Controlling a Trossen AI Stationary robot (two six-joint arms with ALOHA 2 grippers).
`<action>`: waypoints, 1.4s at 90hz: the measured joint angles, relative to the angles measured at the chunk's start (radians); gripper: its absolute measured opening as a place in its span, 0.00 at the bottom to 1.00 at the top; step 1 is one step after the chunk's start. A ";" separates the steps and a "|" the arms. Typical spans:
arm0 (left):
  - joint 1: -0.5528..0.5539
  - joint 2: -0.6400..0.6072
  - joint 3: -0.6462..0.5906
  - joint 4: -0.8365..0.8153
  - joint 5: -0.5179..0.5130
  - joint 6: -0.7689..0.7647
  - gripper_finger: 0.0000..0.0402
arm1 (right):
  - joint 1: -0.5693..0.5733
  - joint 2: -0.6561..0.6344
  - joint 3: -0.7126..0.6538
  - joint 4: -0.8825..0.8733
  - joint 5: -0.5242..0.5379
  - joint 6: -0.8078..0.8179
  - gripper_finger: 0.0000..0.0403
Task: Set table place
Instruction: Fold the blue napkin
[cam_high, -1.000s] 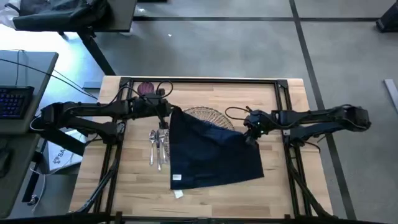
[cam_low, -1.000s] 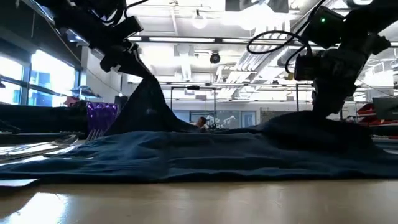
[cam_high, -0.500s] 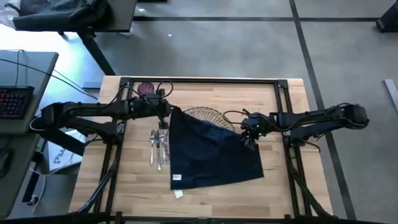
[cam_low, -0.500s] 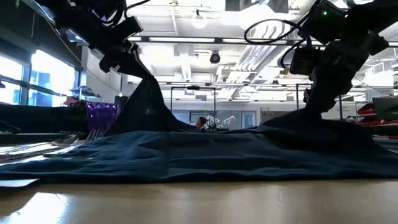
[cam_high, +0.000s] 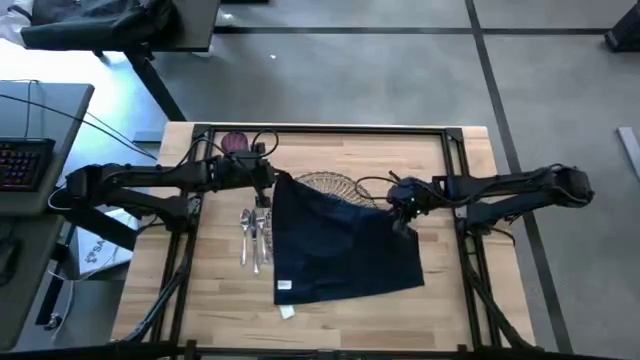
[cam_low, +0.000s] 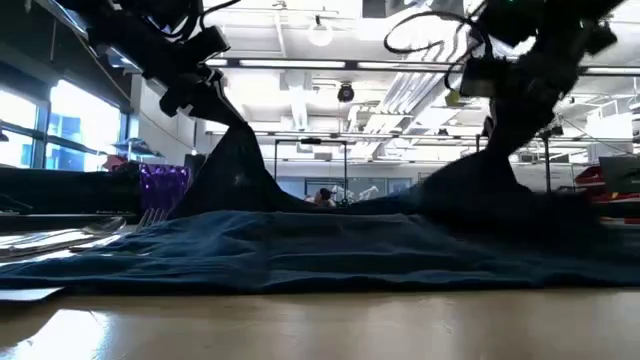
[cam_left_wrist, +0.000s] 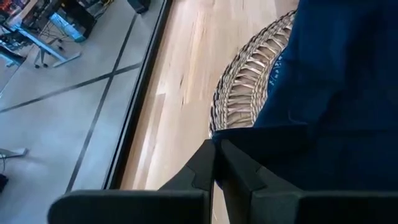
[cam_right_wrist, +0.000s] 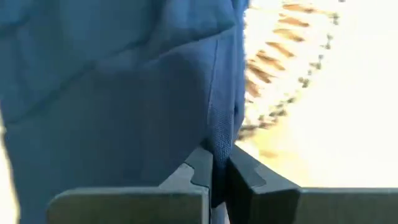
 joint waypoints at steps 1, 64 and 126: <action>0.000 0.000 0.000 0.003 0.000 0.000 0.00 | 0.000 0.000 0.010 -0.014 0.013 0.000 0.00; 0.349 0.000 0.000 0.198 0.272 0.054 0.00 | 0.015 0.006 -0.011 -0.092 0.608 0.253 0.00; 0.491 0.033 0.000 0.290 0.333 -0.074 0.00 | -0.092 0.013 0.013 0.019 0.937 0.069 0.00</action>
